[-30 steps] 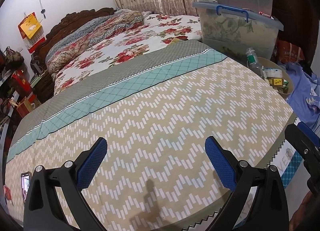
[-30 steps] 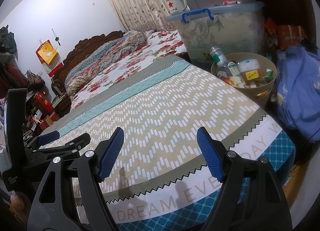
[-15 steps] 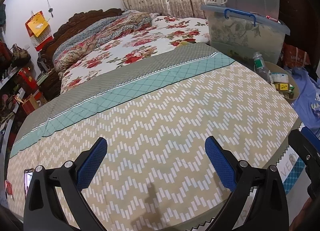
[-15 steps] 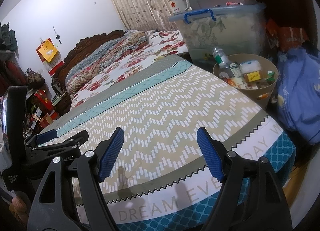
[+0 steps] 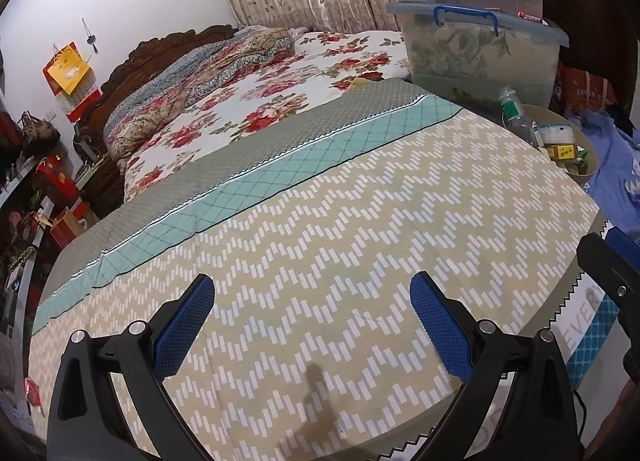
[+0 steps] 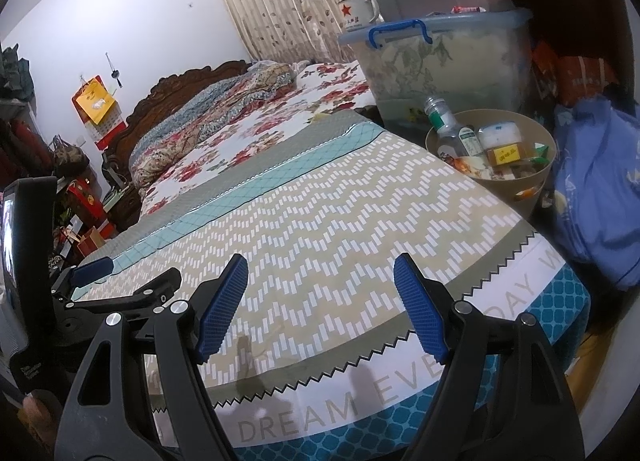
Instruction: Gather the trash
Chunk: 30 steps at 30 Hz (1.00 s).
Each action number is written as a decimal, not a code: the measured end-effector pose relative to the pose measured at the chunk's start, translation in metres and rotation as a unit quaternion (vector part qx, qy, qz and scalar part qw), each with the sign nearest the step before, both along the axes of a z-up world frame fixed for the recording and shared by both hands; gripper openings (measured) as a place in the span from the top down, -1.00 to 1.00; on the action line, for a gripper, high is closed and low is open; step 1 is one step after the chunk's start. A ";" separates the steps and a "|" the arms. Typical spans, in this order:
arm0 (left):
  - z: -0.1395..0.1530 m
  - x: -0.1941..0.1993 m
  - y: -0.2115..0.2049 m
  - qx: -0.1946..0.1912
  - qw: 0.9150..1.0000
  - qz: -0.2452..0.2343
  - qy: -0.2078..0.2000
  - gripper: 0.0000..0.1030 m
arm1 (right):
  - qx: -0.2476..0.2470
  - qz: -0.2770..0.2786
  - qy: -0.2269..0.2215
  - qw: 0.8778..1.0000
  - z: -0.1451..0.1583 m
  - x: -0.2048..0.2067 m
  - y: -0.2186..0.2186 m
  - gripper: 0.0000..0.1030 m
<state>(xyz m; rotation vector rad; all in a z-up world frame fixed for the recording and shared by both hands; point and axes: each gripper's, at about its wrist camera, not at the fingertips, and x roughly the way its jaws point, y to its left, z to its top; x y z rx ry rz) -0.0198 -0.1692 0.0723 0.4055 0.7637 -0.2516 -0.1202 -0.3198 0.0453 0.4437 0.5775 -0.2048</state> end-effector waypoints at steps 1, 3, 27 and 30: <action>0.000 0.000 0.000 -0.001 1.000 0.000 0.001 -0.83 | 0.000 0.000 0.000 1.000 0.000 0.000 0.000 -0.48; 0.000 -0.001 0.000 -0.002 1.000 0.000 0.001 -0.83 | 0.000 0.000 -0.001 1.000 0.000 0.000 0.000 -0.48; -0.002 -0.002 -0.002 0.003 1.000 0.001 0.003 -0.83 | 0.001 -0.002 0.000 1.000 0.000 0.000 -0.001 -0.48; -0.003 -0.002 -0.002 0.002 1.000 0.001 0.006 -0.83 | 0.001 -0.001 0.000 1.000 0.000 0.000 -0.002 -0.48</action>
